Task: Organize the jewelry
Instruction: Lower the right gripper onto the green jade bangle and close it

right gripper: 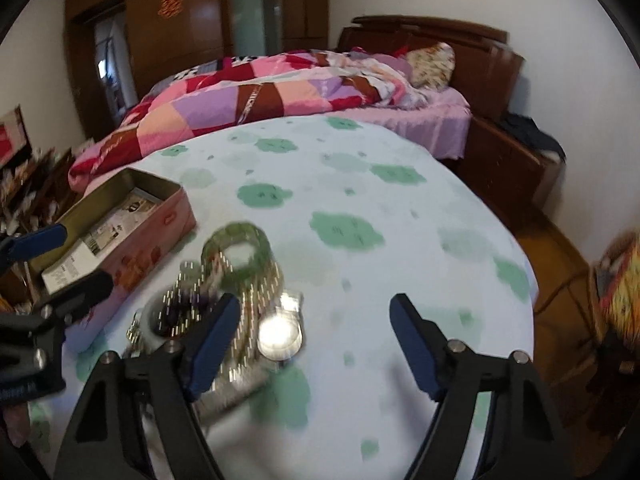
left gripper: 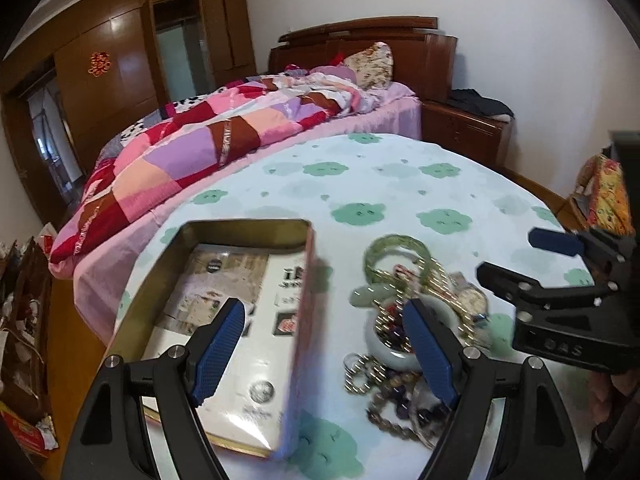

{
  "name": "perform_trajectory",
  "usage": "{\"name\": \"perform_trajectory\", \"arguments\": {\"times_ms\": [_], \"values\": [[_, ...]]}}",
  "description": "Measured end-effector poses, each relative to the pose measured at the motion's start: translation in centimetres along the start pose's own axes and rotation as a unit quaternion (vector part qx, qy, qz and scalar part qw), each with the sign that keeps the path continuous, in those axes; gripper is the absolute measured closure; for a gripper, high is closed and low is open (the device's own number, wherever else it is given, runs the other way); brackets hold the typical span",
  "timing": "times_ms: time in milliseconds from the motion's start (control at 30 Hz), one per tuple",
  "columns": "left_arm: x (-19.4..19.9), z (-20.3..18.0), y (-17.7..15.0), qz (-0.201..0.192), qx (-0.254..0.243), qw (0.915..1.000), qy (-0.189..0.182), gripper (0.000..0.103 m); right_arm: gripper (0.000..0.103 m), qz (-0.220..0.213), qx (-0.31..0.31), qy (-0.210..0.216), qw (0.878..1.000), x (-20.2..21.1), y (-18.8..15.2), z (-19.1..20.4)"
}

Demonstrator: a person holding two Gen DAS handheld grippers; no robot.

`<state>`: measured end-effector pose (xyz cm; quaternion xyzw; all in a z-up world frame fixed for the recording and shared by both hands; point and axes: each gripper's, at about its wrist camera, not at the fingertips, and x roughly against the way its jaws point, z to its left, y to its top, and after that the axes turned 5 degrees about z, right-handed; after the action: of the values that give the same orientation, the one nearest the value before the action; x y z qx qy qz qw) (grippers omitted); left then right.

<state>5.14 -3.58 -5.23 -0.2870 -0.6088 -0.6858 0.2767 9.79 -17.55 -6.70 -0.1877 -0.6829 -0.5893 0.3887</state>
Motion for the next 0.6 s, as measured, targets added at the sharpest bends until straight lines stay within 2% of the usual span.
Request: {"name": "perform_trajectory", "arguments": {"times_ms": [67,200,300,367,400,433,467,500,600], "values": [[-0.5,0.6,0.3,0.003,0.008,0.9999,0.010,0.022,0.024,0.006,0.011,0.001,1.000,-1.2,1.4,0.6],[-1.3,2.2,1.1,0.007,0.026,0.9994,0.020,0.022,0.033,0.030,0.027,0.007,0.999,-3.9,3.4,1.8],[-2.0,3.2,2.1,0.007,0.040,0.9988,0.028,0.022,0.041,0.053,0.038,0.003,0.998,-5.9,3.8,2.5],[-2.3,3.9,2.8,0.006,0.052,0.9983,0.027,0.022,0.042,0.074,0.049,-0.001,0.996,-7.2,3.9,2.9],[-2.4,4.1,2.9,0.007,0.056,0.9980,0.028,0.022,0.053,0.085,0.055,-0.004,0.995,-7.8,3.7,3.0],[-2.5,4.4,3.0,0.008,0.060,0.9978,0.027,0.022,0.068,0.092,0.054,0.000,0.994,-8.1,3.6,2.8],[-2.5,4.6,3.0,0.010,0.065,0.9976,0.022,0.022,0.075,0.089,0.046,0.016,0.995,-8.0,3.7,2.5],[-2.4,4.6,2.9,0.009,0.066,0.9977,0.014,0.022,0.091,0.091,0.037,0.023,0.995,-7.9,3.6,2.1],[-2.0,4.2,2.3,0.010,0.058,0.9982,0.006,0.022,0.092,0.076,0.022,0.029,0.996,-6.8,3.6,1.3]]}}
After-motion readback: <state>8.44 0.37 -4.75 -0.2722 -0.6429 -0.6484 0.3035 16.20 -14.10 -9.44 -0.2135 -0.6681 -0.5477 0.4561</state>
